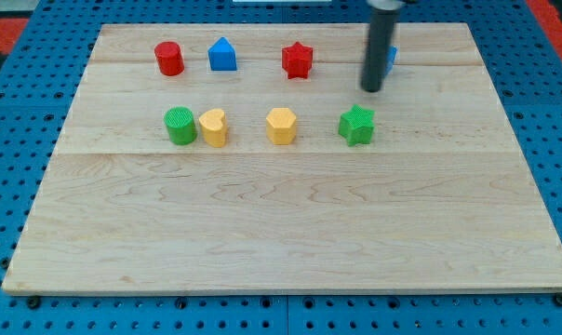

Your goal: Push the blue cube to the right side of the green star

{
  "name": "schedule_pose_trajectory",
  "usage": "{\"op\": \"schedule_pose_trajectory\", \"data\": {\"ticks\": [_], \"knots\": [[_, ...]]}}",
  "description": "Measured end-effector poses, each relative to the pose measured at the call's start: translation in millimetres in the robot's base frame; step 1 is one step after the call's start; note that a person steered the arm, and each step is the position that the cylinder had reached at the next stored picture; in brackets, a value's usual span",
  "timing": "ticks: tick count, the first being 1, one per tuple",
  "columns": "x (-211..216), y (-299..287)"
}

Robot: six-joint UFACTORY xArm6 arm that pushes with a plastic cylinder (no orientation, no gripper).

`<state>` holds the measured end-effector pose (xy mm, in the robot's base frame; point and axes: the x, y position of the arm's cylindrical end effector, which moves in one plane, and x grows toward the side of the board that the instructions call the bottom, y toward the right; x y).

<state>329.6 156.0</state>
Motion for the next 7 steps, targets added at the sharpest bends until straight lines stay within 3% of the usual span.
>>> {"op": "schedule_pose_trajectory", "data": {"ticks": [1, 2, 3, 4, 5, 6, 7], "knots": [[-58.9, 74.0], [-108.0, 50.5], [-62.0, -0.2], [-25.3, 6.0], [-79.1, 0.3], [-39.4, -52.2], [-16.0, -15.5]]}}
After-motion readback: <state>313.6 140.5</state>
